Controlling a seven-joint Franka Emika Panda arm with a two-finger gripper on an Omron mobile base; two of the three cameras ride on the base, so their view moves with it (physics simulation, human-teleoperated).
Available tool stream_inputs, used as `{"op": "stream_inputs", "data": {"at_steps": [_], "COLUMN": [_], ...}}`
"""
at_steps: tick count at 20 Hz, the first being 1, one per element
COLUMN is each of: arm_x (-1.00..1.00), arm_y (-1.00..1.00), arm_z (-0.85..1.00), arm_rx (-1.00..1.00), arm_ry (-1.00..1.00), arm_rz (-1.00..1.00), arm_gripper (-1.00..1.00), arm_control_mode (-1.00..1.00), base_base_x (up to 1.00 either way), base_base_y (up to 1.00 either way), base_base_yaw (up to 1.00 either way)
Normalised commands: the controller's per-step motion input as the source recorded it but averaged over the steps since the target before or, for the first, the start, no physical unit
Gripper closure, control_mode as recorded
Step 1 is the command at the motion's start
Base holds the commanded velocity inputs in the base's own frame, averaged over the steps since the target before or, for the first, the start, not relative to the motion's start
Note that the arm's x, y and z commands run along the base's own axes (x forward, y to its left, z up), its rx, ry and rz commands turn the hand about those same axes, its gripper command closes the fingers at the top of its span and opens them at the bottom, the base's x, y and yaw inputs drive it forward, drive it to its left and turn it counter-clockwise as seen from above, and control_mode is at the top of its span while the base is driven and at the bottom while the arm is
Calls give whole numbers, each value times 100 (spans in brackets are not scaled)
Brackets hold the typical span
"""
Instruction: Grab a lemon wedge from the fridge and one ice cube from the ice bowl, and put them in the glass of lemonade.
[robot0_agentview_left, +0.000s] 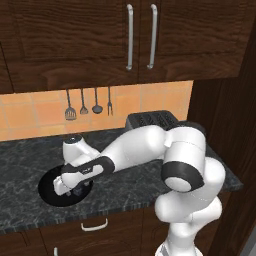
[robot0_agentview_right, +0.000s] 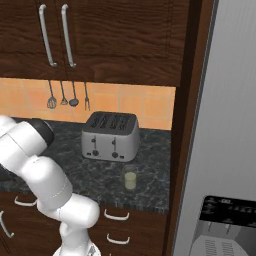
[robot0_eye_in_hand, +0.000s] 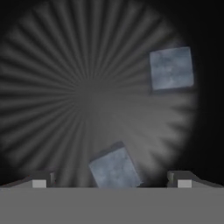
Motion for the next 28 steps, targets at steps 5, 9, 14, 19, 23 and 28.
{"op": "stream_inputs", "data": {"at_steps": [5, 9, 14, 19, 23, 28], "arm_x": [0, -7, -17, -16, -1, 0], "arm_y": [0, 3, 12, 31, 6, 0], "arm_z": [-34, -10, 0, 0, 0, 0], "arm_rx": [0, 0, 0, 0, 0, 0], "arm_ry": [0, 0, 0, 0, 0, 0], "arm_rz": [0, 1, 6, 5, 3, 0], "arm_gripper": [-100, -100, -100, -100, -100, -100], "arm_control_mode": [-100, -100, -100, -100, -100, -100], "base_base_x": [0, 0, 0, 0, 0, 0], "base_base_y": [0, 0, 0, 0, 0, 0], "base_base_yaw": [0, 0, 0, 0, 0, 0]}}
